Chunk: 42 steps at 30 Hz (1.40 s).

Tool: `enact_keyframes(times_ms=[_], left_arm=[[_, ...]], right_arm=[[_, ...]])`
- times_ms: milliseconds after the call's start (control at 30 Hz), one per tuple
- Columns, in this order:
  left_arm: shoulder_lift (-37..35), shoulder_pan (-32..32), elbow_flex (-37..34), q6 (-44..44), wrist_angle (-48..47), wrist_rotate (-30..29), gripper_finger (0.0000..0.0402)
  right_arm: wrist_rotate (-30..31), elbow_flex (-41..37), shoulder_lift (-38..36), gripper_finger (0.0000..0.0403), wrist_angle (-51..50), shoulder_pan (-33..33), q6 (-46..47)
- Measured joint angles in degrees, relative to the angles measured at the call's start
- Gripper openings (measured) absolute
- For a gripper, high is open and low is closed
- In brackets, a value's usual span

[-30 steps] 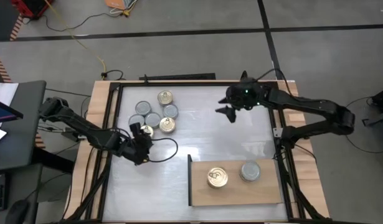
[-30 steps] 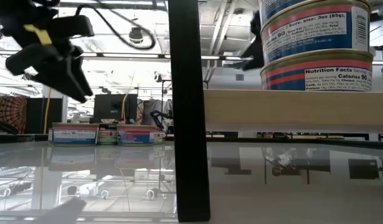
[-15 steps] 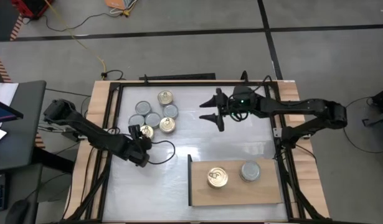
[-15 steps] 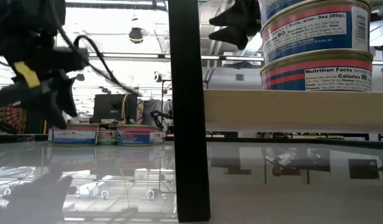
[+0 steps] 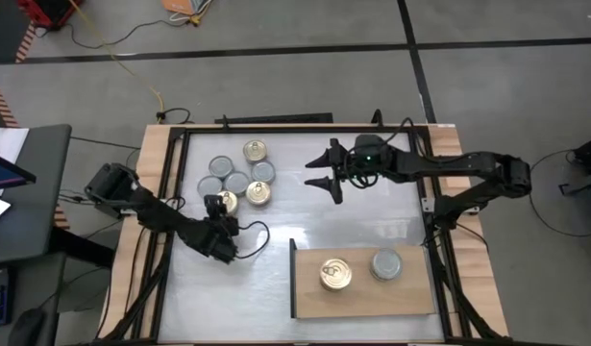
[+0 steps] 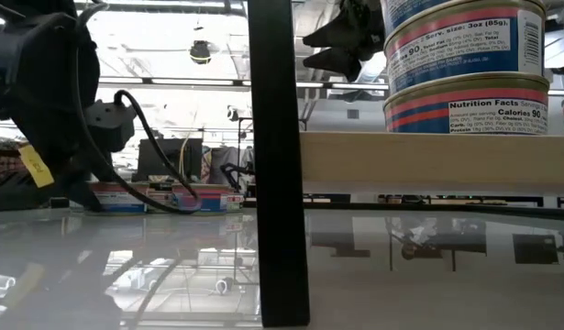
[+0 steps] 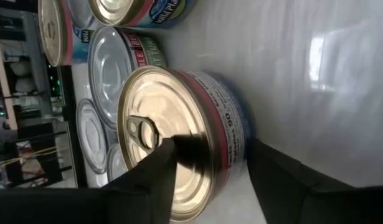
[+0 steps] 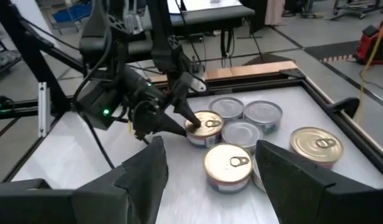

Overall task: Stack canned seafood by type on shelf
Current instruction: Stack the blue pink tuna can on top of the blue pink tuna can on the shelf

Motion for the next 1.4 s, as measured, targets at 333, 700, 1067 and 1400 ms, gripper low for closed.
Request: enact_keyframes(times_ms=[333, 700, 1067, 1400], left_arm=[[-4.37, -0.74, 1.69, -3.90, 0.13, 2.77, 0.0029], [-9.09, -2.04, 1.64, -10.80, 0.26, 11.85, 0.0001], [-12.05, -4.10, 7.11, -13.88, -1.83, 20.90, 0.0001], [-12.49, -5.63, 12.13, -18.30, -2.92, 27.12, 0.0023]], right_arm=[[-0.03, 0.00, -0.02, 0.0272, 0.09, -0.01, -0.02], [-0.03, 0.02, -0.04, 0.0272, -0.87, 0.05, -0.02], [-0.03, 0.04, -0.04, 0.0272, -1.01, 0.35, -0.02], [-0.03, 0.04, -0.04, 0.0272, -1.32, 0.32, -0.54]])
